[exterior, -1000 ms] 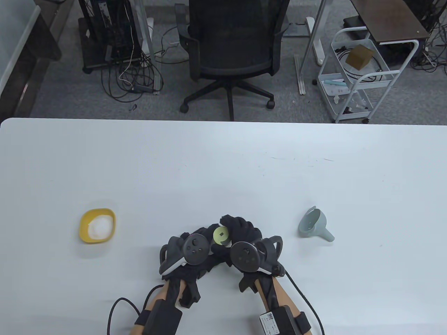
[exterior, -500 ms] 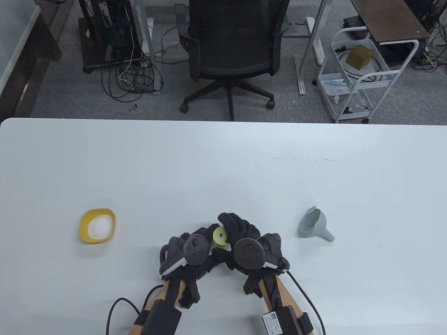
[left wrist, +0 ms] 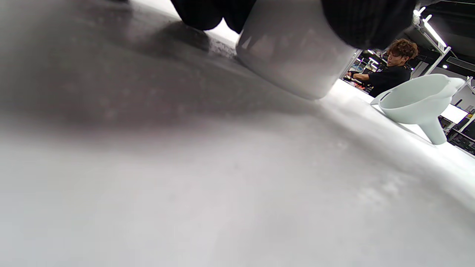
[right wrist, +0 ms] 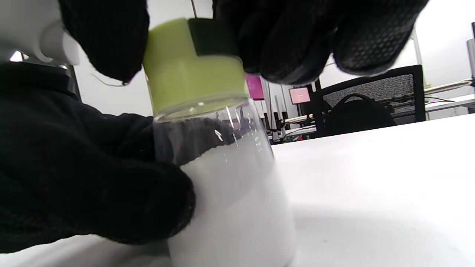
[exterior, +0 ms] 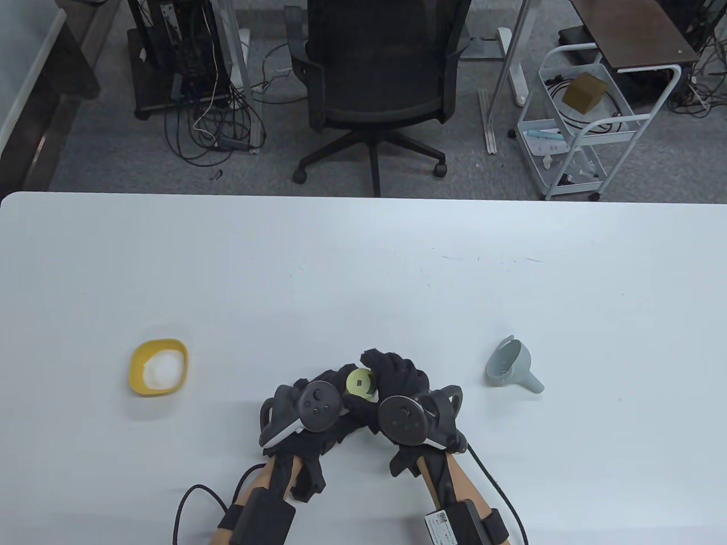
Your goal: Unscrew the press dispenser and pour salt into it
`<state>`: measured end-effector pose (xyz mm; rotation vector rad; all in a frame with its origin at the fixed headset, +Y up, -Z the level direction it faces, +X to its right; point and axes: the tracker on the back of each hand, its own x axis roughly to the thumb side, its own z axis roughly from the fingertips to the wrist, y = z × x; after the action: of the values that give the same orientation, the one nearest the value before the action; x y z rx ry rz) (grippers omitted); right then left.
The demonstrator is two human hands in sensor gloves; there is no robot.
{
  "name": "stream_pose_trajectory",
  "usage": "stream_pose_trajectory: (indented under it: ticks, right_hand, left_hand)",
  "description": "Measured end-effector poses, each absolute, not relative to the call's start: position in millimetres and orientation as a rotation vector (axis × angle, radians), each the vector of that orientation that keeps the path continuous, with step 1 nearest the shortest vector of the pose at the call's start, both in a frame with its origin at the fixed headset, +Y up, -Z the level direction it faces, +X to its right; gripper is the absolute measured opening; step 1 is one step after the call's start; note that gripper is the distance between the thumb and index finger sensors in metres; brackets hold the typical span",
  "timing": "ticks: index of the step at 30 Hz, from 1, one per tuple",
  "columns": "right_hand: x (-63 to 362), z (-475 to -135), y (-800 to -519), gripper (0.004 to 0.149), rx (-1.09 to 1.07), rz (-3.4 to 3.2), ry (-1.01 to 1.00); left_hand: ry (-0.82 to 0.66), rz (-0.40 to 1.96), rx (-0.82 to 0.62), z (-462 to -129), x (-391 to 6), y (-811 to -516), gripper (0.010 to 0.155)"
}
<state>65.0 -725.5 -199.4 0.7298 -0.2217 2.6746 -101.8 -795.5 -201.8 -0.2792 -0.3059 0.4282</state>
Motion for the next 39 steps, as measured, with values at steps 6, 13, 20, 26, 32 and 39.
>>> stream_pose_trajectory:
  ticks: [6, 13, 20, 26, 32, 39]
  right_hand:
    - [67.2, -199.5, -723.1, 0.084, 0.786, 2.642, -0.182]
    - [66.1, -201.6, -722.6, 0.079, 0.874, 2.590, -0.023]
    - [63.0, -202.0, -726.8, 0.109, 0.853, 2.656, 0.122]
    - [60.1, -197.3, -730.7, 0.097, 0.714, 2.744, -0.252]
    - [60.1, -195.1, -726.6, 0.081, 0.741, 2.735, -0.326]
    - [62.9, -196.5, -723.5, 0.078, 0.810, 2.675, -0.236]
  left_hand:
    - [-0.306, 0.428, -0.279, -201.8, -101.8, -795.5, 0.098]
    - [-0.305, 0.426, -0.283, -201.6, -101.9, -795.6, 0.098]
    - [-0.305, 0.426, -0.283, -201.6, -101.8, -795.6, 0.098]
    - [-0.305, 0.426, -0.283, -201.6, -101.8, -795.6, 0.098]
    - [-0.306, 0.425, -0.284, -201.6, -101.9, -795.6, 0.098]
    - [-0.306, 0.425, -0.284, -201.6, -101.8, -795.6, 0.098]
